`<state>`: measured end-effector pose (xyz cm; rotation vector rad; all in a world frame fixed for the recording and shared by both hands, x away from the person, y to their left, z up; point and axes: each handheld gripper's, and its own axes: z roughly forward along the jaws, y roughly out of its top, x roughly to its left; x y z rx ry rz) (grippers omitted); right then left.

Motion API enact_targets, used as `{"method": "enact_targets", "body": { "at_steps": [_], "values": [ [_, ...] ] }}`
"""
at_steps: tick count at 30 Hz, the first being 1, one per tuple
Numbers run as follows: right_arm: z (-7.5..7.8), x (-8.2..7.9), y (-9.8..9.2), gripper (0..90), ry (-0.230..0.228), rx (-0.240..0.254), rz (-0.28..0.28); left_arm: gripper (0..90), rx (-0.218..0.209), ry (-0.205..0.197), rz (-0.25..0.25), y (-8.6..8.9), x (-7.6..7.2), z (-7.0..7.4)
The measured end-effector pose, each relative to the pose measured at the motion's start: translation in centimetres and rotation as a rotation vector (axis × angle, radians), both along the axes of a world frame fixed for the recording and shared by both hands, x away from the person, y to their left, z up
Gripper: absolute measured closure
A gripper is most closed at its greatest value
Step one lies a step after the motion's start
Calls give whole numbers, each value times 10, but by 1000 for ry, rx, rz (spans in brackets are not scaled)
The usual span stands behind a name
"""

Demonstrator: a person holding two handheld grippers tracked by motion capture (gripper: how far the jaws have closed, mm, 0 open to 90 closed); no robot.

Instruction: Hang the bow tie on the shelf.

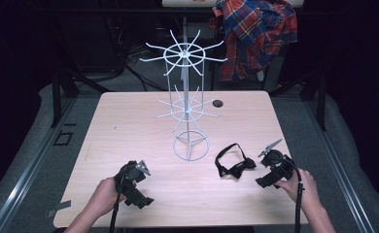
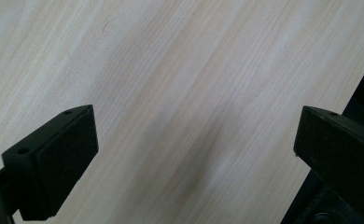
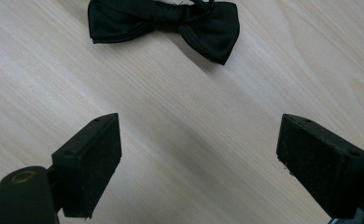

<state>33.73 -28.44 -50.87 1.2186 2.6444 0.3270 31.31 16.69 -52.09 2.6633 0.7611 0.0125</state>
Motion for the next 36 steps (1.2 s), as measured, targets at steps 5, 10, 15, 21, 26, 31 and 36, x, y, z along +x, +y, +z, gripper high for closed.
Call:
{"method": "enact_targets", "body": {
  "at_steps": [5, 10, 15, 21, 26, 31, 36],
  "values": [
    [0, -2, -1, 135, -6, 14, -6, 0, 0, 0, -4, -1, 0, 0],
    [2, -1, 3, 135, -15, 21, 12, 0, -4, -5, -1, 1, -1, 0],
    [2, 0, 9, 120, -16, 14, 24, 0, -7, -5, 5, 3, -2, 1],
    [0, 4, 14, 92, -10, 29, 30, 0, -9, -7, 11, 4, -2, 0],
    [-1, 7, 16, 66, -5, 23, 24, 0, -7, -3, 11, 4, -2, 0],
    [-2, 11, 15, 65, -9, 76, -4, 0, -8, -2, 11, 4, -2, 0],
    [-3, 15, 14, 55, 3, 122, -38, 0, -6, 0, 9, 4, -2, 0]
  ]
}}
